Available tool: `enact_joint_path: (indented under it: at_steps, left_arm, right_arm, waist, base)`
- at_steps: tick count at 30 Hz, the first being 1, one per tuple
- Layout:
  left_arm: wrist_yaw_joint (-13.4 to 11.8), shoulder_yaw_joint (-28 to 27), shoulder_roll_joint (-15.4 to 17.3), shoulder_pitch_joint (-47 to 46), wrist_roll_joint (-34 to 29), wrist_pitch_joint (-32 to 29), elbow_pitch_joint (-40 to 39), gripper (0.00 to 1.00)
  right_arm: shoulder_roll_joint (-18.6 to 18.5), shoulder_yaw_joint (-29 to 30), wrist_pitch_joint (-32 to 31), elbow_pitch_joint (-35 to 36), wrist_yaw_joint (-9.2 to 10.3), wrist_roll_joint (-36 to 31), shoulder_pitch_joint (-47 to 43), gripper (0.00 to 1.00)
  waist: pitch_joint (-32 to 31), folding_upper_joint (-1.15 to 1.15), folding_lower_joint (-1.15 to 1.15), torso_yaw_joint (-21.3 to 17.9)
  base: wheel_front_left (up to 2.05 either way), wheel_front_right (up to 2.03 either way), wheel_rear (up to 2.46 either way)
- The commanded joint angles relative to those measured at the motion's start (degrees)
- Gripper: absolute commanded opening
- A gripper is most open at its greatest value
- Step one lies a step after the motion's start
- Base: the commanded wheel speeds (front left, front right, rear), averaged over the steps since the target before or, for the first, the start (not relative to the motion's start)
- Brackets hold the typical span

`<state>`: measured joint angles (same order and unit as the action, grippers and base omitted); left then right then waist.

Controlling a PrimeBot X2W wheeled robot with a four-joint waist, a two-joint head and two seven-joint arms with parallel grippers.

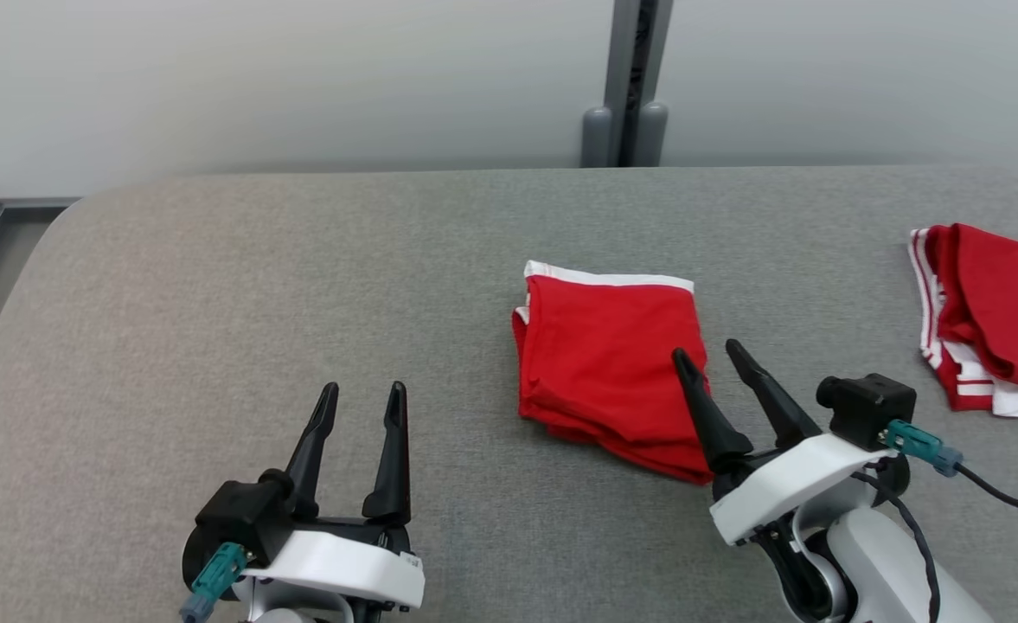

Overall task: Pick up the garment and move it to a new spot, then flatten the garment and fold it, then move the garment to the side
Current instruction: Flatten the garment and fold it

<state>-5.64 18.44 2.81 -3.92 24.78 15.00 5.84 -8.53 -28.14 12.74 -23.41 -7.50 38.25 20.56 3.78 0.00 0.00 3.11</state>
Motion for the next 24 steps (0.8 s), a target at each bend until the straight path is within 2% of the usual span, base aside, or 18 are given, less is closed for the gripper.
enact_joint_path:
  at_steps: [1, 6, 10, 14, 24]
  left_arm:
    - [-0.25, -0.58, 0.23, 0.72, -0.31, 0.25, 0.18, 1.00]
    - [-0.03, -2.65, 0.23, 2.73, -0.31, 0.25, 0.47, 1.00]
    - [-0.92, -4.31, 0.21, 4.69, -2.48, 0.24, 0.79, 1.00]
    - [-0.19, -5.97, 0.24, 6.49, -3.41, 0.24, 1.03, 1.00]
    - [1.81, -9.31, 0.22, 11.12, -7.17, 0.24, -0.10, 1.00]
  right_arm:
    - [-0.48, 0.85, 0.68, -0.43, 0.01, -1.26, -0.89, 1.00]
    - [-0.61, 3.27, 1.66, -1.75, 0.01, -4.13, -3.38, 1.00]
    - [-0.88, 5.26, 2.20, -2.75, 0.01, -6.72, -5.99, 1.00]
    - [-1.01, 6.95, 2.54, -2.57, 0.01, -9.67, -8.20, 1.00]
    - [0.59, 13.24, 2.46, 4.59, 0.01, -15.71, -16.50, 1.00]
  waist:
    - [-0.87, 0.00, 0.00, -1.47]
    - [-3.28, 0.00, 0.00, -3.53]
    - [-4.71, 0.00, 0.00, -4.26]
    - [-5.88, 0.00, 0.00, -4.45]
    - [-7.83, 0.00, 0.00, -4.01]
  base:
    - [0.00, 0.00, 0.00]
    - [0.00, 0.00, 0.00]
    - [0.00, 0.00, 0.00]
    - [0.00, 0.00, 0.00]
    - [0.00, 0.00, 0.00]
